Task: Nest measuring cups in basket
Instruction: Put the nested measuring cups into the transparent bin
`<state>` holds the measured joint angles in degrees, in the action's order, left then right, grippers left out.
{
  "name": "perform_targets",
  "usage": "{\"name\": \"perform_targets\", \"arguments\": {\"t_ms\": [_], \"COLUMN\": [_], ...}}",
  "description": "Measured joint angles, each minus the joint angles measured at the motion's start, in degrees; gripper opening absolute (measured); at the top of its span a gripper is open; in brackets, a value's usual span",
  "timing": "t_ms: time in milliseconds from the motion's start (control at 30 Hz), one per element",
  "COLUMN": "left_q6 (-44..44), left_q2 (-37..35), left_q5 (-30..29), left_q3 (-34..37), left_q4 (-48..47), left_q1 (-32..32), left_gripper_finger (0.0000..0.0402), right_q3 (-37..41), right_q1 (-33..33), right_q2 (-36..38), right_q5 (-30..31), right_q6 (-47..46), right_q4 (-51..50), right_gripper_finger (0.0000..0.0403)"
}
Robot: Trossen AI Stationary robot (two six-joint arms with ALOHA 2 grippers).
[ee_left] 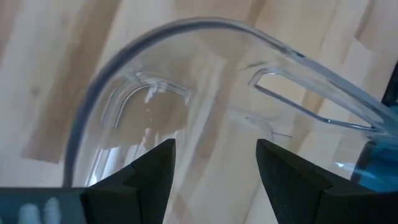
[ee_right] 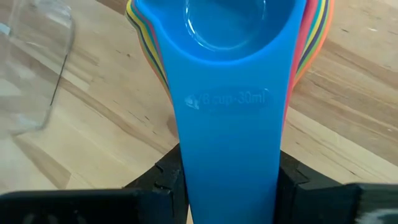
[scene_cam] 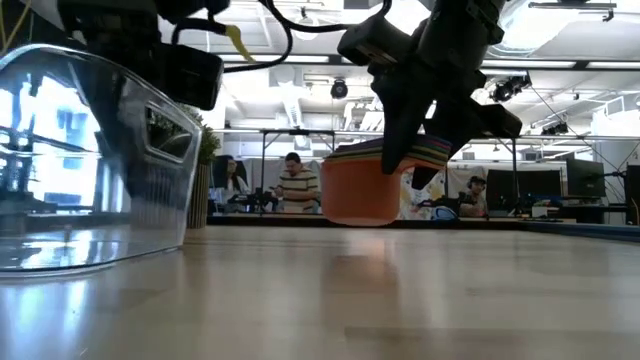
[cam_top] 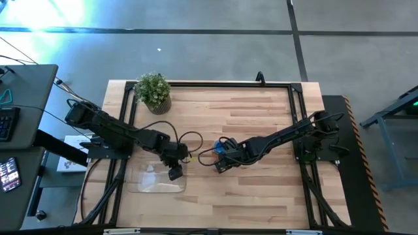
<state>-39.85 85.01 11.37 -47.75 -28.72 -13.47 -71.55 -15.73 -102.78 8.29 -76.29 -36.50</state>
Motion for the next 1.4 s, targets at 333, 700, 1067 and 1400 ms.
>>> {"name": "perform_targets", "arguments": {"t_ms": [333, 700, 1067, 1400], "left_q6": [4.38, 4.19, 9.85, 10.57], "left_q2": [0.00, 0.00, -0.04, -7.68], "left_q5": [0.07, 5.15, -0.79, -6.04], "left_q3": [0.00, -3.96, -16.15, -21.20], "left_q4": [3.56, 2.13, -15.52, -22.30], "left_q1": [6.47, 5.27, 4.06, 4.50], "left_gripper_finger": [0.0216, 0.0216, 0.0216, 0.0216], "right_q3": [0.00, 0.00, -2.34, -8.27], "right_q1": [0.00, 0.00, 0.00, 1.97], "right_q2": [0.00, 0.00, 0.00, 0.02], "right_q5": [0.29, 1.78, 3.24, 5.32], "right_q6": [-1.27, -1.70, 0.63, 7.45], "right_q4": [-0.10, -0.27, 0.86, -0.97], "right_gripper_finger": [0.0124, 0.0124, 0.0124, 0.0124]}}
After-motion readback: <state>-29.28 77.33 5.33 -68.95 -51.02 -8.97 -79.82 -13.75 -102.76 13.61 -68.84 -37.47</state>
